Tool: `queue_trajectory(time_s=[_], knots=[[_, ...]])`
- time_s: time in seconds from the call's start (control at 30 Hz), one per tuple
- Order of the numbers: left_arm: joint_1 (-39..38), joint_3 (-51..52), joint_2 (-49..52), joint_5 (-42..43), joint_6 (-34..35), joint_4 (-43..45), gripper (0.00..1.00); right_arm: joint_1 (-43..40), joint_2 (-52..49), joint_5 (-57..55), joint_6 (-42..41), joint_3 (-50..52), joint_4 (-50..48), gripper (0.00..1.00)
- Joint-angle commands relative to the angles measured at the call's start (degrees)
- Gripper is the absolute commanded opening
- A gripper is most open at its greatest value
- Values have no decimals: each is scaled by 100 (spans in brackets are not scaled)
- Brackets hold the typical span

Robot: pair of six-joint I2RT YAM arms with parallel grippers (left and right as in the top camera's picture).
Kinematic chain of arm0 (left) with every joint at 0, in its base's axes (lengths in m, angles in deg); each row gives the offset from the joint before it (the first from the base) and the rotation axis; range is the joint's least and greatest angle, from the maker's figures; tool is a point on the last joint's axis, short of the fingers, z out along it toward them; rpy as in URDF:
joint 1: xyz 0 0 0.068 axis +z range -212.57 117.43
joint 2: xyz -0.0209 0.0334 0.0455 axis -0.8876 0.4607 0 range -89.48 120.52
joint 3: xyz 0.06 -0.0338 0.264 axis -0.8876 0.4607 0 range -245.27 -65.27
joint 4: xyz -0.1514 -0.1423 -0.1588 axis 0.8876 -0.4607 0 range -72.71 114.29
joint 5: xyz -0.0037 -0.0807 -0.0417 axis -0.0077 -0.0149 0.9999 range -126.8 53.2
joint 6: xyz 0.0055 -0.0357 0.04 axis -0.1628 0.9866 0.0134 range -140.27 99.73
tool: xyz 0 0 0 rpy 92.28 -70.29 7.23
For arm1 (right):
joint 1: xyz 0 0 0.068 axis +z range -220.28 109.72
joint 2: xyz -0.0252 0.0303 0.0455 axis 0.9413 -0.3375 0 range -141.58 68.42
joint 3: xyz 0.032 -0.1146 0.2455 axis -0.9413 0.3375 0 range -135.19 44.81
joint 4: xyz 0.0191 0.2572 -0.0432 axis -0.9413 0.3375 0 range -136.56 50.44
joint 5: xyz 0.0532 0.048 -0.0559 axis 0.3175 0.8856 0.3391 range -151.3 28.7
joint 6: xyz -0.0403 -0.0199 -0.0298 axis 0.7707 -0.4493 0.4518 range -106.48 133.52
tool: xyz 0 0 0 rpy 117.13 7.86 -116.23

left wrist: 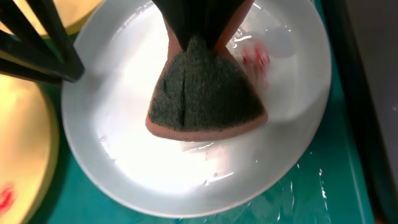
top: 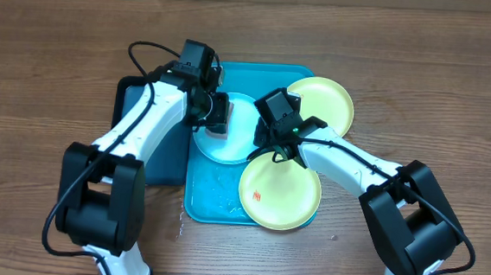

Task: Clean dirty plates on tray and stack at the side
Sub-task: 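Scrub the white plate surface with the sponge in the left gripper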

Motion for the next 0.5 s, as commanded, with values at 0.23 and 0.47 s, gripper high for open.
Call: queue_trajectory(time_s=[0.23, 0.47], knots=[[-22, 22, 107, -76, 81, 22, 4, 11, -214, -15, -11, 24, -122, 22], [-33, 22, 107, -81, 79, 24, 4, 11, -225, -116, -4, -17, -205, 9]])
